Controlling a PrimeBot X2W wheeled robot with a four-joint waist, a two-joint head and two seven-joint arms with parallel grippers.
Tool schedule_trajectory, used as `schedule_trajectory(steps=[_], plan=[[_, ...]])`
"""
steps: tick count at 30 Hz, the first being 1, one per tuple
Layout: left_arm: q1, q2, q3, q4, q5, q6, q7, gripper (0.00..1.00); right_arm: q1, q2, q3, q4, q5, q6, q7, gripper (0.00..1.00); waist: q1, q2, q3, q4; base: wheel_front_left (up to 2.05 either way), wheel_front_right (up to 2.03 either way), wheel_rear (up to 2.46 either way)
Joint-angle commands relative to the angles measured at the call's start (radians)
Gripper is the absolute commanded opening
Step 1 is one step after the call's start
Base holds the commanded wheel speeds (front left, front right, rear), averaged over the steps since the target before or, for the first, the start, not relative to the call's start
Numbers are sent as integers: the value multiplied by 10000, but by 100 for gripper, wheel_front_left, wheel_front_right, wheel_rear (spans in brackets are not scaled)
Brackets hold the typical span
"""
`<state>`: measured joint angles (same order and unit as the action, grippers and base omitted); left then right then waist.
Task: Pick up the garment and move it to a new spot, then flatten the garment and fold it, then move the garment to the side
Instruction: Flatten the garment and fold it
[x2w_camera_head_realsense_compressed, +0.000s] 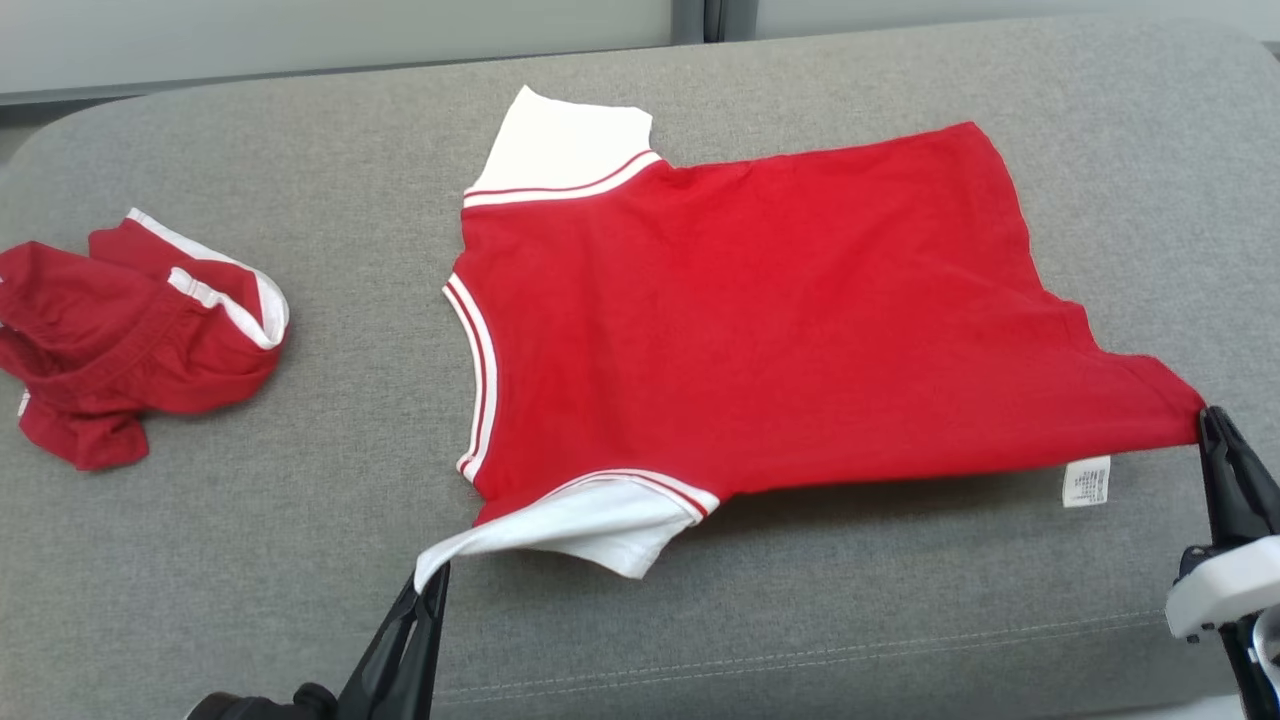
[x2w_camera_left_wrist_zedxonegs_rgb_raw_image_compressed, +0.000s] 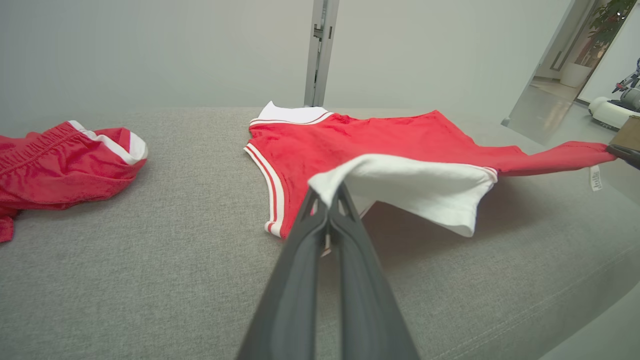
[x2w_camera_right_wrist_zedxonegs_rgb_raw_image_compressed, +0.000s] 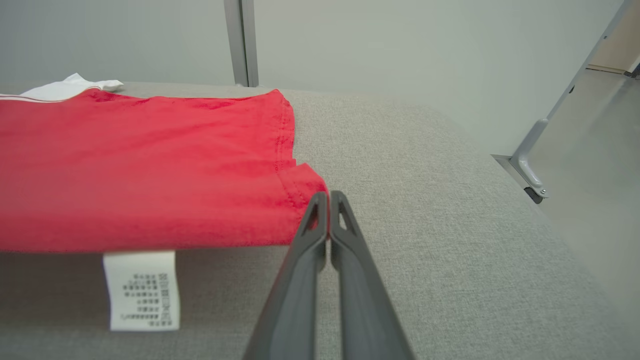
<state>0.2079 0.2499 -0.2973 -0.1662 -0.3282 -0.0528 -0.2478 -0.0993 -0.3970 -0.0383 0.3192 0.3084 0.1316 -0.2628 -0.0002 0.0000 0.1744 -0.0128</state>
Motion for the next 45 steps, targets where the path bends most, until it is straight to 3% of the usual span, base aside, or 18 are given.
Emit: schedule_trajectory(steps=[1, 7, 15, 25, 37, 45], plan=[[297, 119, -38, -153, 63, 33, 32, 0, 357, 76, -100, -177, -81, -17, -36, 0, 2, 0, -304, 202, 0, 0, 0], [482, -2, -171, -575, -154, 117, 290, 0, 964, 360, -359, -601, -41, -17, -26, 0, 2, 0, -172, 297, 0, 0, 0], [-788, 47, -377, 147, -17, -136, 610, 0, -239, 564, 74, 35, 12, -16, 433, 0, 2, 0, 156, 112, 0, 0, 0], [-3266, -521, -146, 2108, -366, -229, 549, 0, -2574, 592, 665, 1988, -267, -16, 342, 0, 2, 0, 749, -91, 0, 0, 0], [-5987, -738, -439, 5281, 727, -80, -44, 0, -5098, 862, 1153, 4707, -657, -16, -9, 0, 2, 0, 1458, -176, 0, 0, 0], [-6823, -766, -174, 5859, 1400, 288, -183, 0, -5773, 1004, 1153, 4846, -971, -16, -37, 0, 2, 0, 1793, -154, 0, 0, 0]])
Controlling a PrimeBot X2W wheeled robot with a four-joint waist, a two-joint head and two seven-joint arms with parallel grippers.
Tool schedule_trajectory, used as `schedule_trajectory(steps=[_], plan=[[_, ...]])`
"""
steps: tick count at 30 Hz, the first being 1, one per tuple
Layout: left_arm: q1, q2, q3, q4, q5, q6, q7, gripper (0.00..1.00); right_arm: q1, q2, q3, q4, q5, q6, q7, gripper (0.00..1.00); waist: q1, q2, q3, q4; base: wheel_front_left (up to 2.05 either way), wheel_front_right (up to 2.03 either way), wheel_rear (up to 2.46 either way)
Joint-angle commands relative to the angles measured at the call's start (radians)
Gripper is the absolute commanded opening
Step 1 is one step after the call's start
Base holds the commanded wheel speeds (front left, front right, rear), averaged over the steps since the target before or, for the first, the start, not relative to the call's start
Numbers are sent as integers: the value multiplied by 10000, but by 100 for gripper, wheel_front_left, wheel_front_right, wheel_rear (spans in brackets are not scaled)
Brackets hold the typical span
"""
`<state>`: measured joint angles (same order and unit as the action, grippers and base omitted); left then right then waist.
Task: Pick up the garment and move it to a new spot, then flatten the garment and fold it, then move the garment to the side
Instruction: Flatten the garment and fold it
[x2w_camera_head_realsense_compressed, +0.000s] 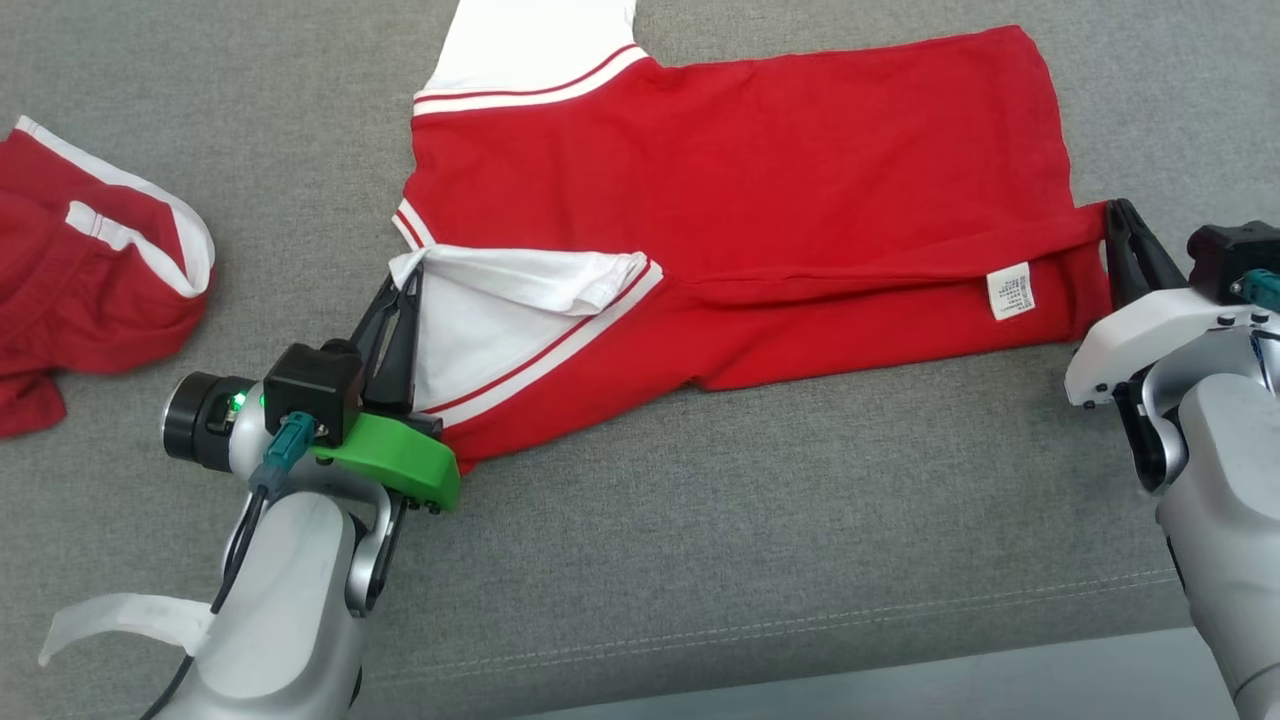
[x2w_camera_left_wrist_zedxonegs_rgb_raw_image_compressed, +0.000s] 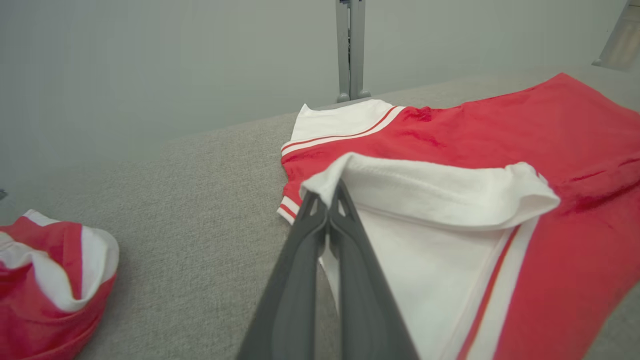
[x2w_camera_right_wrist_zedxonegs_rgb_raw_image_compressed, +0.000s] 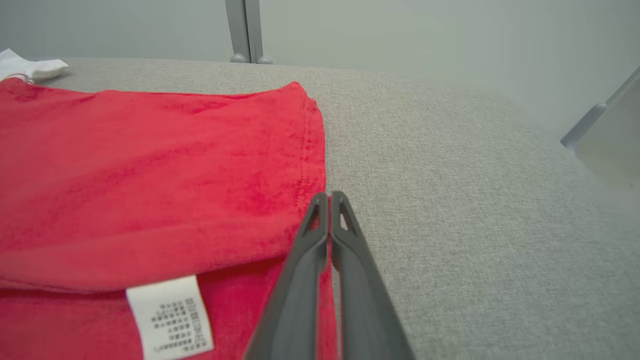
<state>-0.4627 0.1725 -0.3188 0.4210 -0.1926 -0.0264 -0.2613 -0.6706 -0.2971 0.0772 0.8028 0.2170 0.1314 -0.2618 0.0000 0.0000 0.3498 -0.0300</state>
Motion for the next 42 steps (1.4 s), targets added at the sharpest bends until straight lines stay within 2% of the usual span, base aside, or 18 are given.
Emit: schedule_trajectory(steps=[1, 4, 5, 6, 7, 8, 14, 16, 19, 21, 30, 38, 40, 41, 42], plan=[[-122, -33, 65, 85, 67, -11, -49, 0, -100, 21, 11, 92, -112, -14, -46, 0, 0, 0, 54, 27, 0, 0, 0], [-239, -184, 140, 446, 58, -116, -44, 0, -190, 115, -44, 213, -217, -14, -49, 0, 0, 0, 48, 60, 0, 0, 0], [-263, -228, 138, 610, 43, -170, -45, 17, -174, 134, -75, 221, -240, -14, -48, 24, 0, 0, 28, 67, 0, 0, 0], [-278, -295, 158, 718, 11, -190, -45, 38, -153, 129, -129, 150, -314, -14, -48, 53, 0, 0, -4, 78, 0, 0, 0], [-254, -379, 209, 829, -83, -217, -45, 73, -115, 139, -254, 18, -369, -14, -49, 99, 0, 0, -41, 87, 0, 0, 0], [-225, -425, 241, 855, -129, -260, -46, 100, -54, 164, -414, -158, -448, -14, -49, 100, 0, 0, -81, 92, 0, 0, 0], [550, -630, 733, 454, -621, -124, -33, 100, 633, 457, -1403, -1194, -940, -14, -44, 100, 0, 0, -438, 91, 0, 0, 0], [1061, -788, 938, 295, -1126, -109, 58, 100, 998, 628, -1857, -1604, -1025, -14, -44, 100, 0, 0, -627, 82, 0, 0, 0], [2044, -984, 1148, -74, -2102, -127, 765, 100, 1728, 919, -2333, -2081, -1035, -14, -44, 100, 0, 0, -885, 88, 0, 0, 0], [2949, -1110, 1074, -620, -2883, 66, 1684, 100, 2370, 1080, -2615, -2393, -1005, -14, -44, 100, 0, 0, -1078, 131, 0, 0, 0], [3812, -1186, 733, -1928, -3920, 659, 2953, 100, 3233, 1307, -2577, -2584, -975, -14, -45, 100, 0, 0, -1363, -5, 0, 0, 0], [3479, -1000, 695, -1780, -3641, 1278, 3525, 100, 3014, 1256, -2138, -2672, -924, -14, -45, 100, 0, 0, -1255, -375, 0, 0, 0], [3380, -971, 710, -1695, -3549, 1425, 3549, 78, 2974, 1231, -1983, -2700, -879, -14, -45, 100, 0, 0, -1218, -448, 0, 0, 0], [3335, -940, 730, -1652, -3502, 1493, 3525, 47, 2952, 1219, -1924, -2721, -850, -14, -45, 100, 0, 0, -1201, -476, 0, 0, 0], [3281, -910, 737, -1597, -3465, 1511, 3515, 26, 2931, 1208, -1866, -2732, -827, -14, -45, 100, 0, 0, -1180, -502, 0, 0, 0]])
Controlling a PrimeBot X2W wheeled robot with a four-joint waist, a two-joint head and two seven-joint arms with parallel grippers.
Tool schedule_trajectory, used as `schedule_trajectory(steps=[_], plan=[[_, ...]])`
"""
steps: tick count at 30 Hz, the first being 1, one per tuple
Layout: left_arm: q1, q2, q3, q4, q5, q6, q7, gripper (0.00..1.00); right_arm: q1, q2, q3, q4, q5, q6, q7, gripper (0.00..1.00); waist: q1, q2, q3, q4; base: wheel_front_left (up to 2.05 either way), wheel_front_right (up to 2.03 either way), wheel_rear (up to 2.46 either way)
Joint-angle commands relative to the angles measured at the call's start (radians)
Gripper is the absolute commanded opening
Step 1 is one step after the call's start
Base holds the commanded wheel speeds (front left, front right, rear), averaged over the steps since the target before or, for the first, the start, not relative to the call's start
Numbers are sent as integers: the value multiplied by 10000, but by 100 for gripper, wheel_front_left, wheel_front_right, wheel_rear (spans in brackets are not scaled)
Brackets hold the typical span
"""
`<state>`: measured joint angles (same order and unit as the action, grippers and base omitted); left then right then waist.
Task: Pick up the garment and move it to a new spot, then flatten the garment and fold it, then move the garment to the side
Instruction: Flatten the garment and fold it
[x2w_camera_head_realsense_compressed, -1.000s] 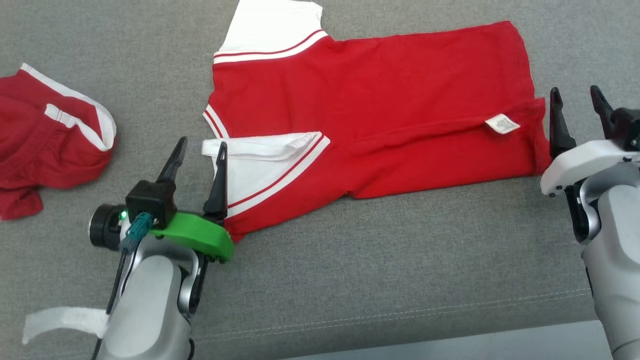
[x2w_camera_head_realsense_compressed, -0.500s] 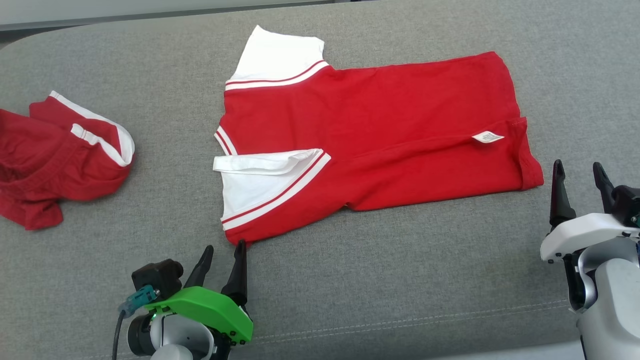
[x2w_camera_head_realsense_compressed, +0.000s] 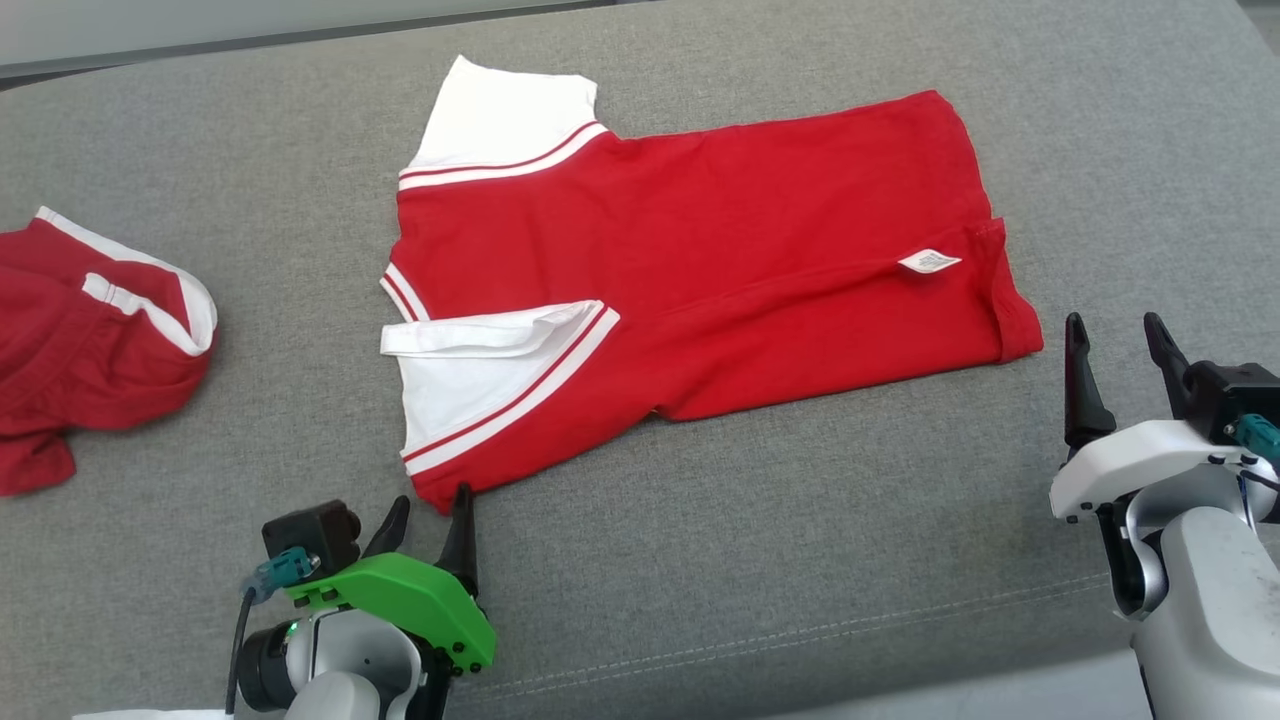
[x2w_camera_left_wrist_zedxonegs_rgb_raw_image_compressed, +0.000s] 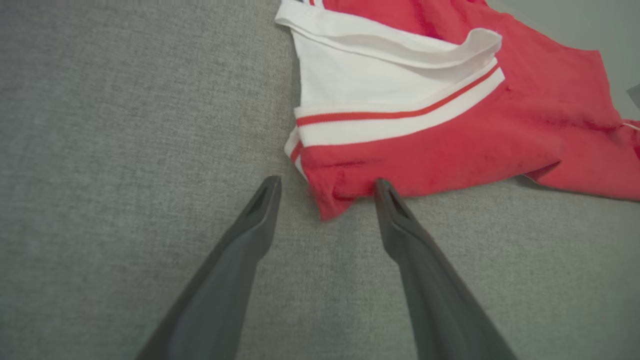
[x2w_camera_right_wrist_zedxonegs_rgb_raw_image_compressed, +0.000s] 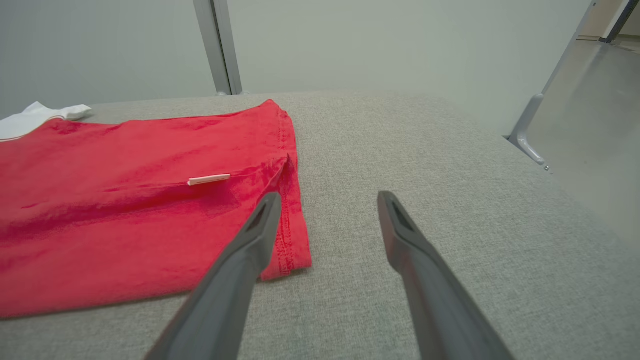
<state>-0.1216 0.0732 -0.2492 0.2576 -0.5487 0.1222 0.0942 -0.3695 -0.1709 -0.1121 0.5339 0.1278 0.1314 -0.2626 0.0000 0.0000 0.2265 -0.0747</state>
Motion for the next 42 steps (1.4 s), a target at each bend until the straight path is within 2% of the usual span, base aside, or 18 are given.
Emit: schedule_trajectory(steps=[1, 5, 15, 19, 20, 21, 23, 24, 32, 37, 42], plan=[[-167, 75, 42, 101, 49, 36, 1, 0, -92, -49, 94, -28, 133, -14, -37, 100, 0, 0, 68, -69, 0, 0, 0], [-372, 158, 45, 286, -31, -185, -112, 0, -334, -53, 445, 547, 459, -14, -37, 100, 0, 0, 145, -93, 0, 0, 0], [-757, 385, -94, 606, 163, -599, -649, 0, -2265, -168, 1714, 3948, 1441, -14, 308, 100, 0, 0, 383, 220, 0, 0, 0], [-849, 385, -164, 668, 197, -622, -713, 0, -2685, -293, 2105, 4714, 1505, -14, 356, 100, 0, 0, 424, 329, 0, 0, 0], [-867, 379, -188, 687, 198, -627, -741, 0, -2798, -344, 2165, 4935, 1499, -14, 324, 92, 0, 0, 431, 360, 0, 0, 0], [-885, 369, -202, 709, 206, -632, -743, 0, -2899, -377, 2204, 5163, 1503, -14, 312, 68, 0, 0, 435, 386, 0, 0, 0], [-915, 352, -234, 730, 212, -636, -786, 0, -3063, -432, 2247, 5550, 1527, -16, 276, 29, 0, 0, 447, 434, 0, 0, 0], [-923, 348, -247, 739, 214, -639, -813, 0, -3130, -500, 2259, 5710, 1505, -19, 253, 0, 0, 0, 452, 453, 0, 0, 0], [-693, 554, -275, 665, 279, -605, -1031, 0, -2924, -653, 2417, 5875, 2083, -19, 6, 0, 0, 0, 219, 538, 0, 0, 0], [-175, 680, -303, 373, 179, -548, -948, 0, -1919, -759, 2866, 4905, 3019, -19, -27, 0, 0, 0, -122, 501, 0, 0, 0], [800, 906, -434, -254, 101, -447, -511, 0, -566, -1341, 3569, 3671, 3925, -19, -31, 0, 0, 0, -532, 391, 0, 0, 0]])
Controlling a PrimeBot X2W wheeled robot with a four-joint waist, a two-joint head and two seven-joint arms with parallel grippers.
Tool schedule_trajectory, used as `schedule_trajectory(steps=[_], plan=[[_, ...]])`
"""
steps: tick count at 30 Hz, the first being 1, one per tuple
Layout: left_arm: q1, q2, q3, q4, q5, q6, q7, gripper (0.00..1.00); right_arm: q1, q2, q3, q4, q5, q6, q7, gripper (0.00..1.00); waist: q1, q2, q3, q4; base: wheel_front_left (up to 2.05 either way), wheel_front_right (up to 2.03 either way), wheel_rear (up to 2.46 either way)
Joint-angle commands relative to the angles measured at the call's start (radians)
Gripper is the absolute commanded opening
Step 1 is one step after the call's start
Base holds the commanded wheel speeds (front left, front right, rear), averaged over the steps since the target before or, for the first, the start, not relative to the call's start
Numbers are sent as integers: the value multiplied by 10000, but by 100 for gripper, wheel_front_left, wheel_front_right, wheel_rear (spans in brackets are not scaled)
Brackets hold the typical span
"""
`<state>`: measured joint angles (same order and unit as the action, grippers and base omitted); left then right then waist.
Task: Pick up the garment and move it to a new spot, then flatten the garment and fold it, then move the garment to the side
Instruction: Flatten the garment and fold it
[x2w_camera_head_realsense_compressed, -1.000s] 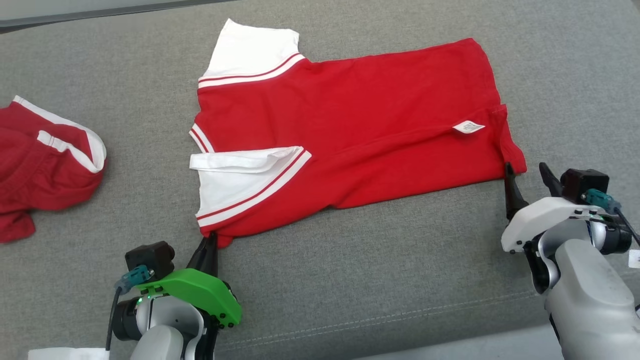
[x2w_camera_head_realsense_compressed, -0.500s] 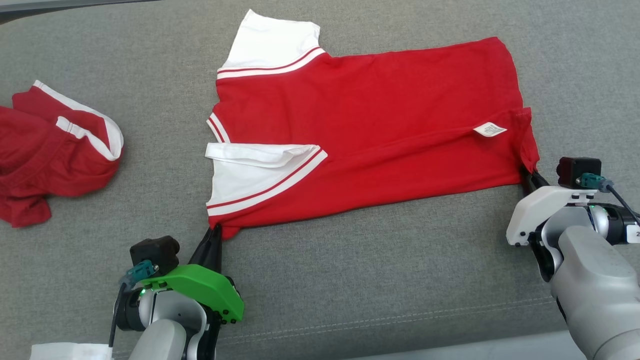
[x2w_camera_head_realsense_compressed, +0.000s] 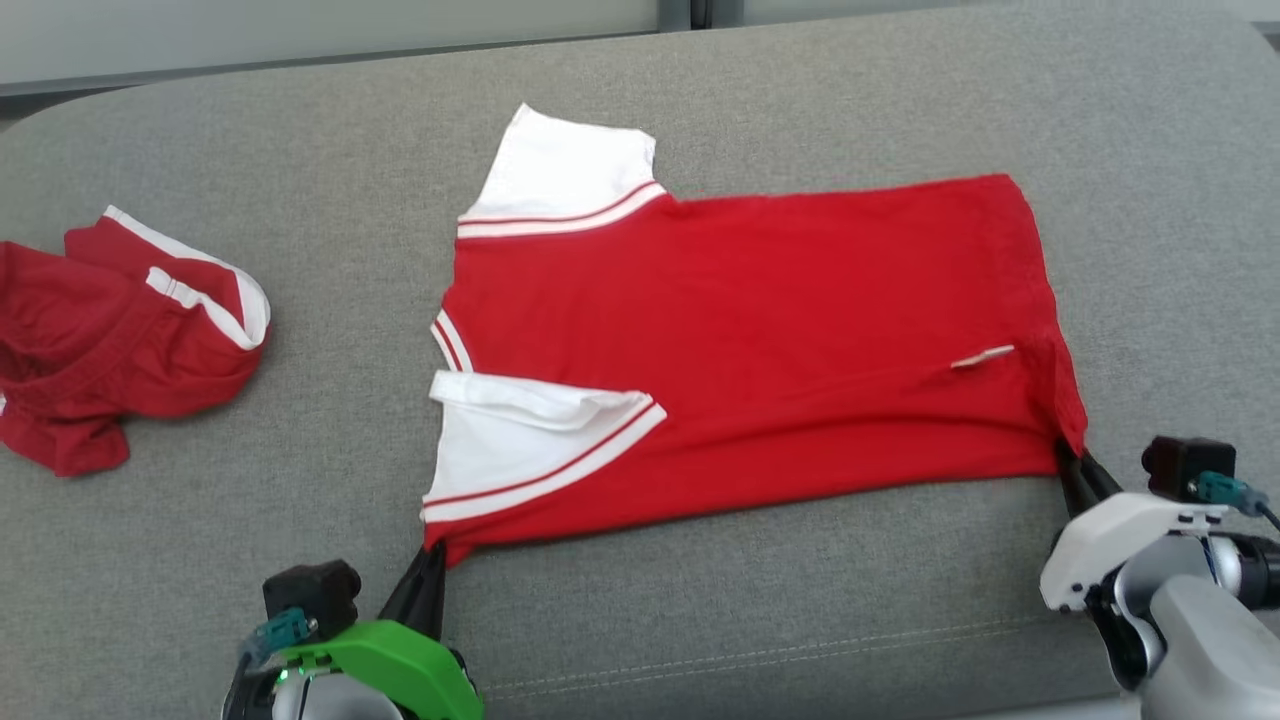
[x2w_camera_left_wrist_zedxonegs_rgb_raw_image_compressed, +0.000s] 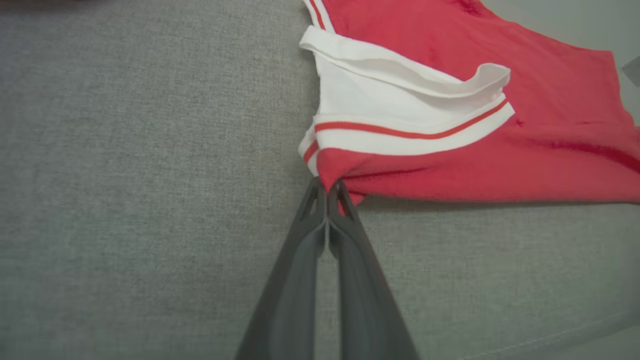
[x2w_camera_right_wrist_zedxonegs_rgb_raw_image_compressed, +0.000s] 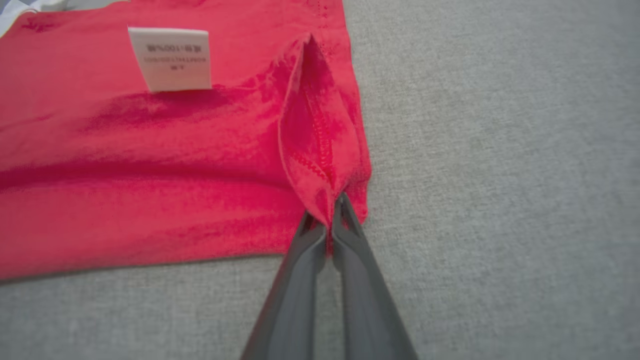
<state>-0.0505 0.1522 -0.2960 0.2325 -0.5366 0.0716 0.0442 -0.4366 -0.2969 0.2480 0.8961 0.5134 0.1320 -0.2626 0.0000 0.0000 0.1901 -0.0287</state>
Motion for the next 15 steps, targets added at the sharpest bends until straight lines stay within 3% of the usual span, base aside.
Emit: schedule_trajectory(steps=[1, 7, 13, 14, 15], plan=[[304, 155, 28, -149, -68, 119, 89, 0, 338, -213, 71, -140, 218, -24, -32, 0, 0, 0, -248, -80, 0, 0, 0], [1393, 266, -35, -1150, -246, 492, 712, 0, 1442, -910, 418, -821, 903, -26, -34, 0, 0, 0, -658, -76, 0, 0, 0], [1711, 234, -182, -1392, -359, 708, 1203, 0, 1613, -1102, 647, -804, 829, -26, -23, 0, 0, 0, -941, -120, 0, 0, 0], [1694, 211, -179, -1364, -368, 749, 1241, 27, 1580, -1061, 660, -774, 811, -26, -23, 14, 0, 0, -983, -126, 0, 0, 0], [1669, 200, -160, -1343, -369, 776, 1236, 50, 1527, -1034, 626, -766, 796, -26, -24, 40, 0, 0, -1006, -137, 0, 0, 0]])
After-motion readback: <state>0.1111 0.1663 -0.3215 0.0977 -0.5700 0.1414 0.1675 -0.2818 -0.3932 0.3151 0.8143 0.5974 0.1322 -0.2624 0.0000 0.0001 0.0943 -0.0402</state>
